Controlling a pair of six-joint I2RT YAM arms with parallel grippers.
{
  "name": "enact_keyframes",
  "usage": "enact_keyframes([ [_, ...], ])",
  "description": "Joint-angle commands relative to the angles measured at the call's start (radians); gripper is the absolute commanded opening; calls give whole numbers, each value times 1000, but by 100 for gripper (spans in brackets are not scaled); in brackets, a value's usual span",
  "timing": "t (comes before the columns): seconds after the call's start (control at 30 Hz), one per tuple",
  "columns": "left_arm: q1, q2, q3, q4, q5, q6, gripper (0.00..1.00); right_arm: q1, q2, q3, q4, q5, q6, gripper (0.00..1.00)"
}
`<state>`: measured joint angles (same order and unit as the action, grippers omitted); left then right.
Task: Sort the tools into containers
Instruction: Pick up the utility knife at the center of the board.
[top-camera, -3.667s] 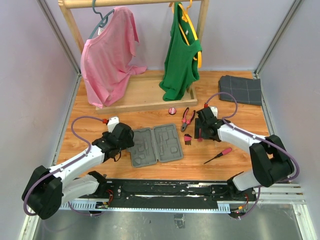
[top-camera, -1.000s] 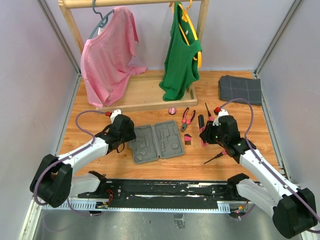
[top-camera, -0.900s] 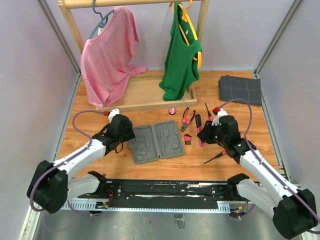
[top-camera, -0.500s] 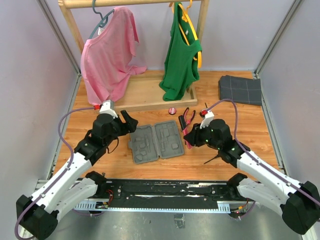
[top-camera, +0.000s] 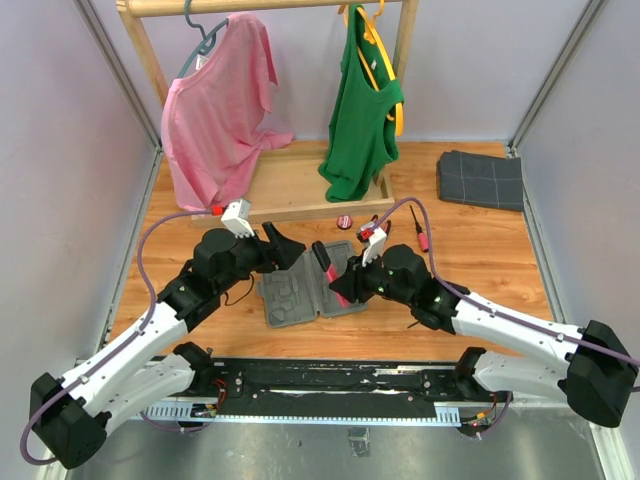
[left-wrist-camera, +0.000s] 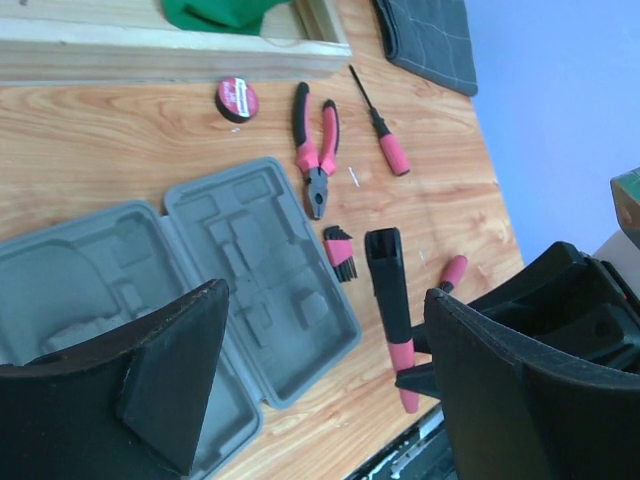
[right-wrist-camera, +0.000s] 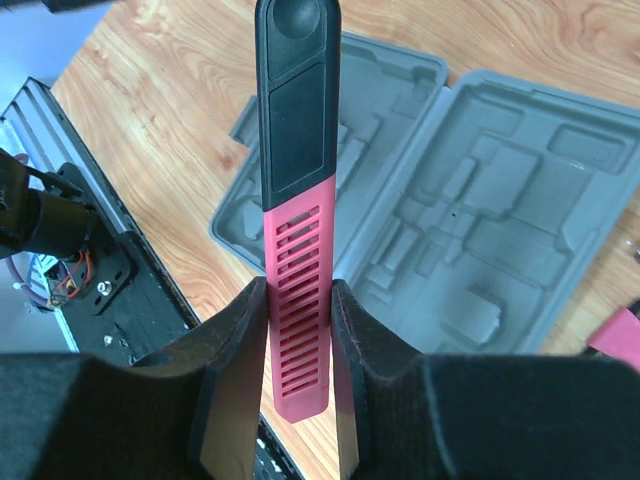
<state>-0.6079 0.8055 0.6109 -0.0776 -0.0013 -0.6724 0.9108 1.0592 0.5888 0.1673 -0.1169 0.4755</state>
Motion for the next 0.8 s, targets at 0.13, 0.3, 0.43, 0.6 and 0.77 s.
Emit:
enact_keyframes([
  [0.13, -36, 43, -8, 123, 56, -48, 83, 61, 38, 68, 109, 34, 13, 10],
  [0.3, -39, 54, -8, 126, 53, -54, 78, 70, 45, 81, 115, 31, -3, 10],
  [0.43, -42, 65, -16, 143, 63, -62, 66, 81, 54, 92, 110, 29, -21, 11],
  [0.6, -48, 81, -20, 162, 69, -70, 65, 100, 72, 110, 107, 14, -50, 11],
  [0.77, -54, 89, -20, 170, 75, -75, 57, 124, 83, 125, 108, 25, -76, 12],
])
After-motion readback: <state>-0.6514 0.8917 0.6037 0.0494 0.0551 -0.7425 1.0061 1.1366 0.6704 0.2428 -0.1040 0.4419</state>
